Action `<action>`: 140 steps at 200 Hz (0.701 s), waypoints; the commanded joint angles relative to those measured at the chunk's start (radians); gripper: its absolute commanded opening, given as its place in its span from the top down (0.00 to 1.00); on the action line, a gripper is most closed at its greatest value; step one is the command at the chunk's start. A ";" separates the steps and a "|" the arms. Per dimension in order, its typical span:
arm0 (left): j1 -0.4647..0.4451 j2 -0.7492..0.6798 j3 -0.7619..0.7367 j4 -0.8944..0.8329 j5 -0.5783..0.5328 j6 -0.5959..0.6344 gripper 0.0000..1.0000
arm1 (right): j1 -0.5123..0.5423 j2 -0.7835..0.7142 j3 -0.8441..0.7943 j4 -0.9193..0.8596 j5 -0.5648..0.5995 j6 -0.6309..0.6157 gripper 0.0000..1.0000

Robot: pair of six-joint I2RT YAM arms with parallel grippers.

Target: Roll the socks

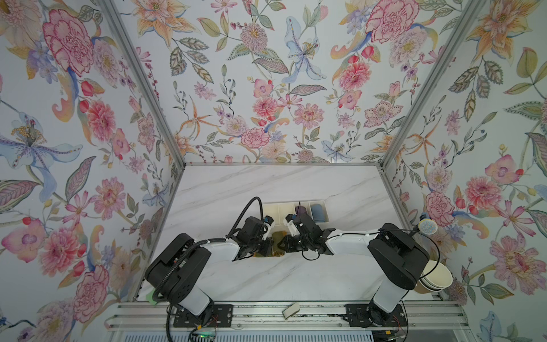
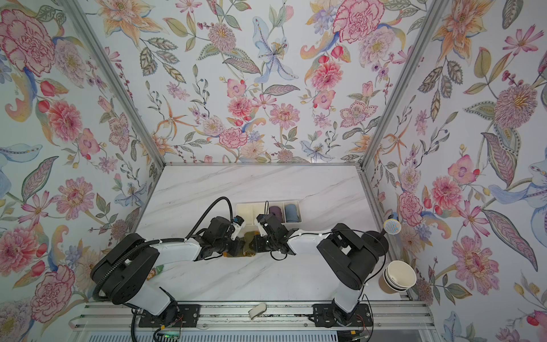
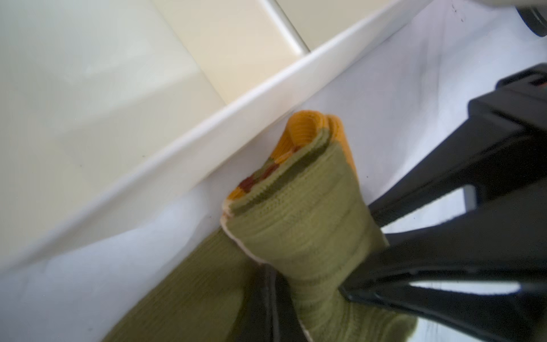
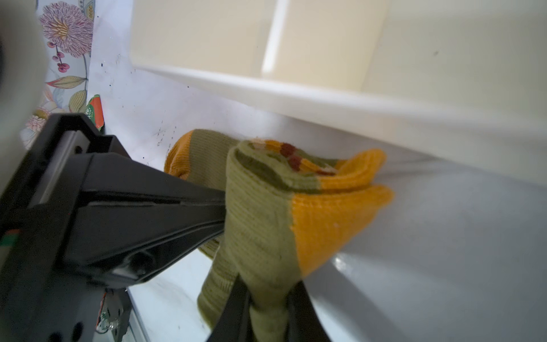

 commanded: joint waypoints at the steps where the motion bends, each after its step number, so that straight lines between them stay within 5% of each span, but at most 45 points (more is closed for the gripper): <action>1: -0.025 0.019 -0.004 -0.084 0.038 -0.016 1.00 | 0.012 -0.019 0.021 -0.124 0.086 -0.055 0.88; 75: -0.025 -0.103 0.037 -0.185 0.012 0.002 1.00 | 0.019 -0.064 0.082 -0.356 0.176 -0.122 0.89; 140: -0.065 -0.133 0.046 -0.094 0.061 -0.061 1.00 | 0.049 -0.064 0.110 -0.424 0.188 -0.133 0.88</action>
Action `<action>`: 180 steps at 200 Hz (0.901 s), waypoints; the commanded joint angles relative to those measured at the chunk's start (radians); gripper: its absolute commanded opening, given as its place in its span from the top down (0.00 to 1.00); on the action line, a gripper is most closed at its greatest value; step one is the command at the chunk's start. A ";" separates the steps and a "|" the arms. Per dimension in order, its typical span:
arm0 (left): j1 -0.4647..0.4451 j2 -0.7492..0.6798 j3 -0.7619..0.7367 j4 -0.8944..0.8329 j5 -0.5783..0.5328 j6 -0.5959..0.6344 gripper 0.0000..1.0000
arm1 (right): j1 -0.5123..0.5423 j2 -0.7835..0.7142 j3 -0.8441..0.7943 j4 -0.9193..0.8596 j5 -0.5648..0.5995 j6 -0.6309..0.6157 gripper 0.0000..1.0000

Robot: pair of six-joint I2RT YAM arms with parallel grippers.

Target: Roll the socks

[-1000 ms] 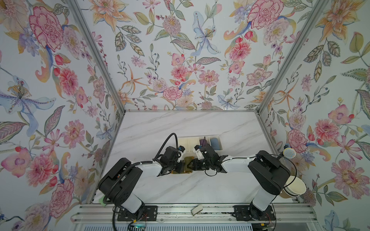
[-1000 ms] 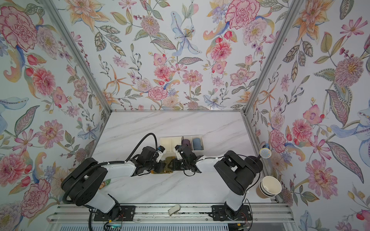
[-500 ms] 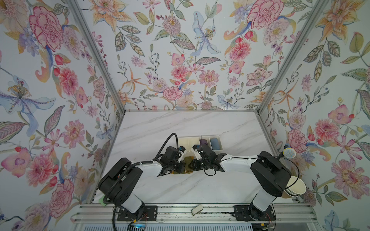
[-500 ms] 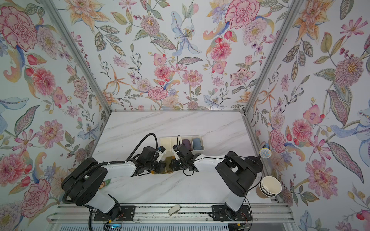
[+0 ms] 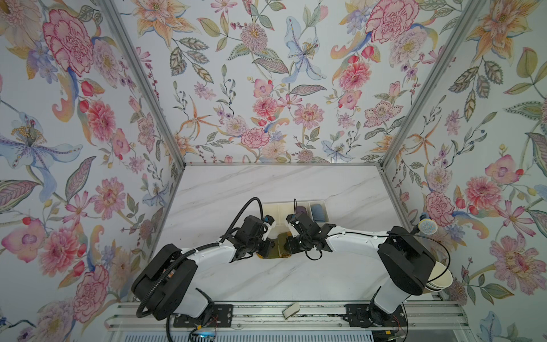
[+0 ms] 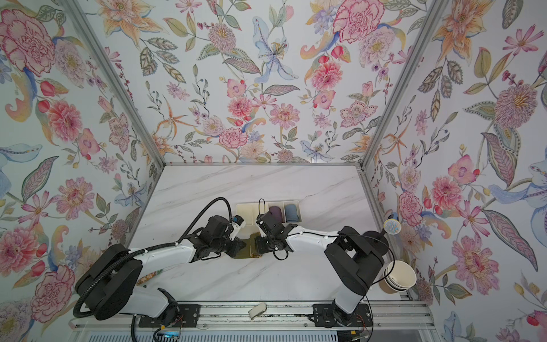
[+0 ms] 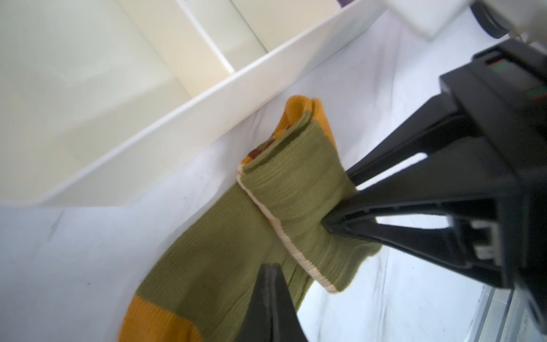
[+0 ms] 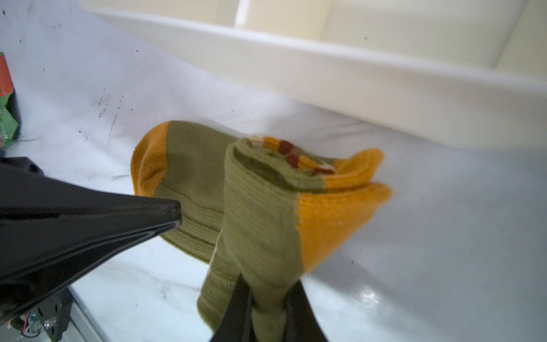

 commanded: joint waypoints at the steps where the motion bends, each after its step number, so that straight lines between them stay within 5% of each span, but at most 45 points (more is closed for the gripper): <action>1: -0.032 -0.001 0.024 0.044 0.035 -0.042 1.00 | 0.017 -0.008 0.015 -0.104 0.037 -0.024 0.88; 150: -0.073 0.189 0.081 0.079 -0.007 -0.010 1.00 | 0.028 -0.002 0.026 -0.112 0.031 -0.034 0.87; 180: -0.072 0.206 0.076 0.093 -0.006 -0.009 1.00 | 0.025 -0.005 0.028 -0.113 0.025 -0.038 0.81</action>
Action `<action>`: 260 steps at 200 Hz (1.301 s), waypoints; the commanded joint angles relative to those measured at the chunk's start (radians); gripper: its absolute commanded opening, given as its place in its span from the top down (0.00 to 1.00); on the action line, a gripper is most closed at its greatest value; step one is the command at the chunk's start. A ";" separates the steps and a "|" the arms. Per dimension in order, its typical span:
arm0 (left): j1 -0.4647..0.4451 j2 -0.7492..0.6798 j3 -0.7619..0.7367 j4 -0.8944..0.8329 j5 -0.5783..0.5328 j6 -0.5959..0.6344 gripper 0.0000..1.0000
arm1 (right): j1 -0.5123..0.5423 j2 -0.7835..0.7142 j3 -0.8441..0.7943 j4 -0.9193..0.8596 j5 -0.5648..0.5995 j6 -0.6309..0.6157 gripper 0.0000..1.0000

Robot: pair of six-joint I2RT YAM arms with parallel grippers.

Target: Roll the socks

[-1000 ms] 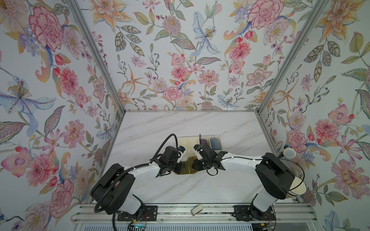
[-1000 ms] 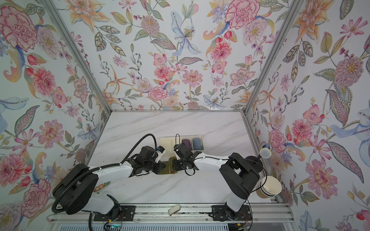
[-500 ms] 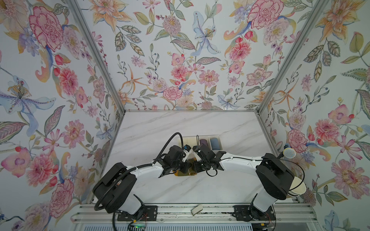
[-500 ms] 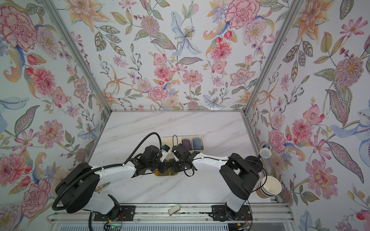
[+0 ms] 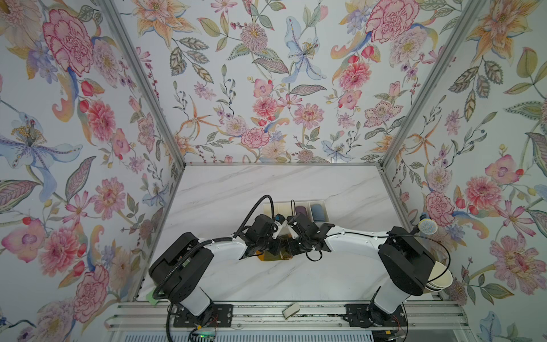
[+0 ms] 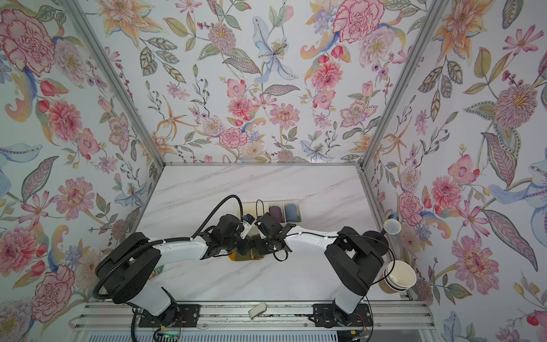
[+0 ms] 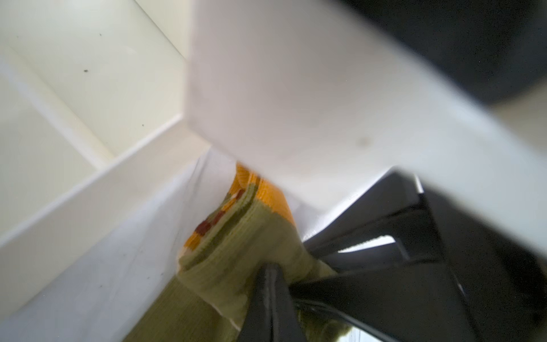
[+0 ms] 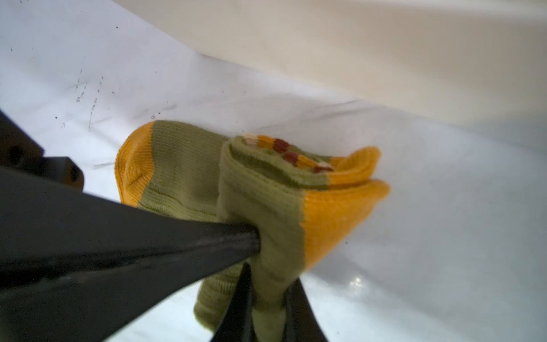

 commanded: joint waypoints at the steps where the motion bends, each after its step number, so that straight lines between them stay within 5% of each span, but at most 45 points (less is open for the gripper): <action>1: -0.007 0.050 -0.003 -0.037 -0.028 0.019 1.00 | 0.009 -0.006 0.011 -0.047 -0.003 -0.037 0.81; 49: -0.007 0.057 -0.019 -0.024 -0.027 0.015 1.00 | -0.026 -0.106 -0.022 -0.027 -0.032 -0.035 0.63; 103: -0.007 0.041 -0.040 -0.002 -0.022 0.007 1.00 | -0.084 -0.188 -0.091 -0.034 0.002 -0.025 0.63; 260: -0.005 -0.015 -0.062 -0.017 -0.019 -0.001 1.00 | -0.060 -0.020 -0.023 -0.032 0.090 -0.033 0.66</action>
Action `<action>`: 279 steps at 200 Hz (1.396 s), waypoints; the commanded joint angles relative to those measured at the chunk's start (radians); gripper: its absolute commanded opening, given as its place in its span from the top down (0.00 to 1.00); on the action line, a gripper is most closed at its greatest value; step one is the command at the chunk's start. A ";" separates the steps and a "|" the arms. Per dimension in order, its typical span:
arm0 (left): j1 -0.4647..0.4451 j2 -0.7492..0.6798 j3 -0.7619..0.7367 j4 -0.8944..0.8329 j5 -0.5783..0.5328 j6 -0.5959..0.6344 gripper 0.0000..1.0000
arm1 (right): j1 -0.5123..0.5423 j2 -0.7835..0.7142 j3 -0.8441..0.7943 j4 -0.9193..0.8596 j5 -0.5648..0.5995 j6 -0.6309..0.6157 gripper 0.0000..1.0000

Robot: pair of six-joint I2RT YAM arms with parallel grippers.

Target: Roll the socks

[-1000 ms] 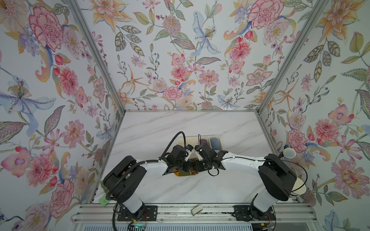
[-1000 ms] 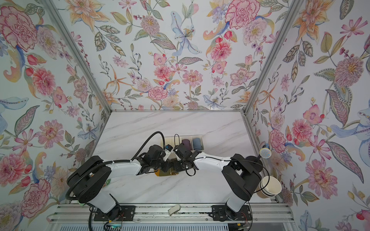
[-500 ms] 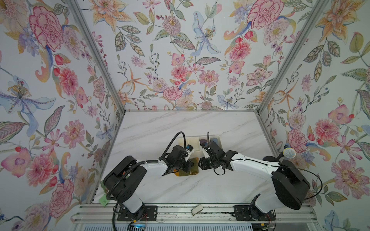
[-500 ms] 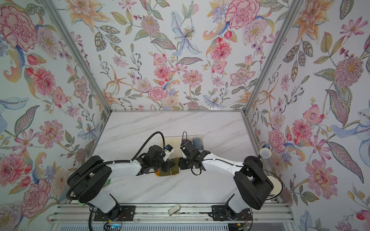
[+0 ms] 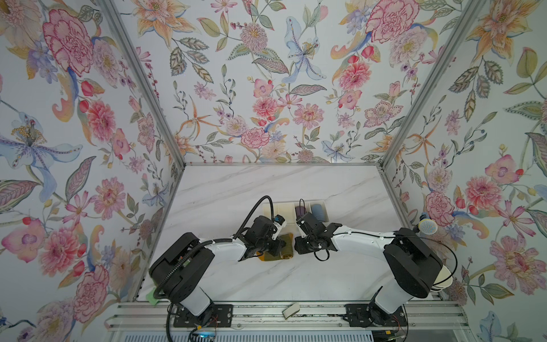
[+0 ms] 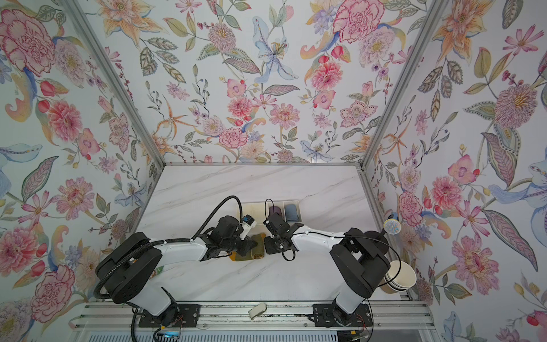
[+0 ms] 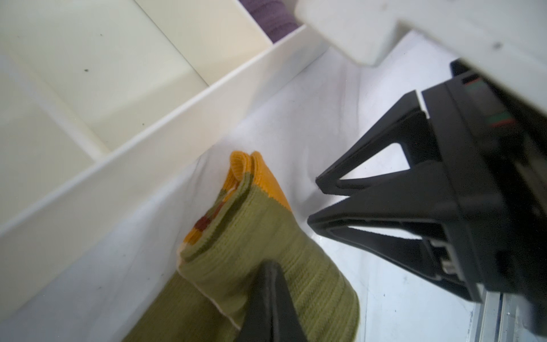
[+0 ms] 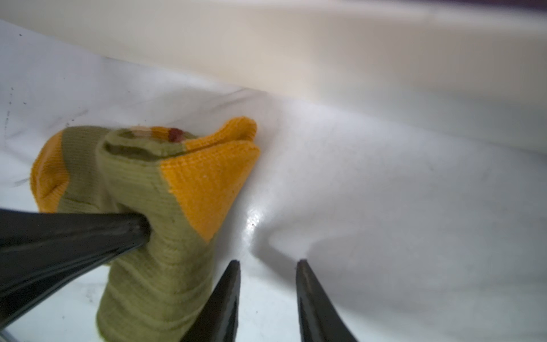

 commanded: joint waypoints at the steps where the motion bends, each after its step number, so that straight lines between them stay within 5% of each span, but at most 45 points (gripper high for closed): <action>1: -0.005 -0.010 -0.028 -0.067 -0.018 0.000 1.00 | 0.011 0.022 0.038 0.004 0.016 -0.015 0.66; 279: 0.047 -0.091 -0.107 -0.052 -0.022 -0.011 1.00 | 0.052 -0.017 0.030 0.114 -0.086 -0.045 0.66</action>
